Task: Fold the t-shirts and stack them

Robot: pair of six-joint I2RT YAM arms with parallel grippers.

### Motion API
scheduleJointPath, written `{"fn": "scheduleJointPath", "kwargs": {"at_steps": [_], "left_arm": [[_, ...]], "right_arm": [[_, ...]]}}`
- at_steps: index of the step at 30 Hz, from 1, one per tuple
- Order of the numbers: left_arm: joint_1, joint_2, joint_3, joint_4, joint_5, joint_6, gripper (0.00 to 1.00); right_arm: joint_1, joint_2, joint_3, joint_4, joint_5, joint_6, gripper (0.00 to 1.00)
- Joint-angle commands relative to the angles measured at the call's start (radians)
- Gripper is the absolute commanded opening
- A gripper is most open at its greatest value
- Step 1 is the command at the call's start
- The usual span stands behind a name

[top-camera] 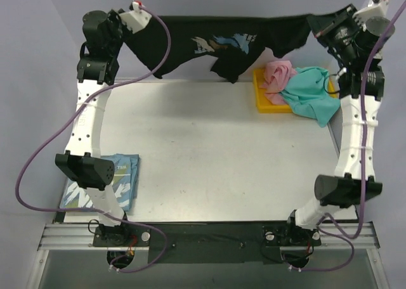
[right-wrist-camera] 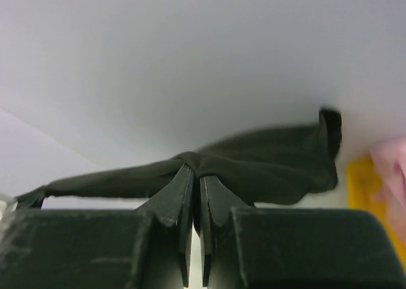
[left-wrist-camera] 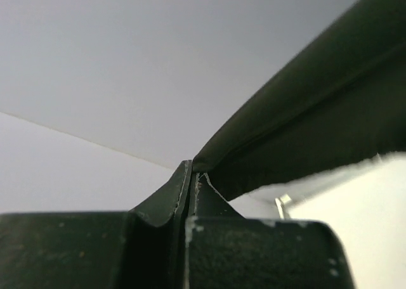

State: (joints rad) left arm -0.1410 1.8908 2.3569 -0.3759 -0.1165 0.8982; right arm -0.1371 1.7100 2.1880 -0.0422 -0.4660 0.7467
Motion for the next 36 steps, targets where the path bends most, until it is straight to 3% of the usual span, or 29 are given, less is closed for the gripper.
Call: {"fn": "scheduleJointPath", "kwargs": {"at_steps": [1,7,10,15,20,27,30,36], "left_arm": [[0.015,-0.186,-0.247,-0.115,0.093,-0.01,0.0],[-0.002,-0.45,-0.815,-0.23,0.202,0.054,0.0],[-0.031,-0.551,-1.106,-0.28,0.238,0.086,0.0],[-0.043,-0.611,-1.378,-0.332,0.219,0.076,0.0],[-0.043,-0.662,-1.469,-0.435,0.23,0.085,0.0],[-0.042,-0.688,-1.478,-0.538,0.253,0.09,0.0],[-0.035,-0.667,-1.458,-0.39,0.244,0.059,0.0],[-0.023,-0.454,-1.265,-0.192,0.199,-0.031,0.0]], "right_arm": [[-0.019,-0.245,-0.262,-0.193,-0.039,-0.157,0.0],[-0.001,-0.562,-0.77,-0.543,-0.005,-0.311,0.0],[0.017,-0.694,-1.032,-0.639,-0.005,-0.288,0.0],[0.083,-0.802,-1.345,-0.758,-0.016,-0.189,0.0],[0.087,-0.837,-1.507,-0.808,-0.02,-0.112,0.0],[0.08,-0.781,-1.438,-0.884,0.024,-0.202,0.0],[0.08,-0.719,-1.386,-0.758,0.003,-0.222,0.0],[0.076,-0.382,-1.185,-0.541,-0.003,-0.365,0.0]]}}
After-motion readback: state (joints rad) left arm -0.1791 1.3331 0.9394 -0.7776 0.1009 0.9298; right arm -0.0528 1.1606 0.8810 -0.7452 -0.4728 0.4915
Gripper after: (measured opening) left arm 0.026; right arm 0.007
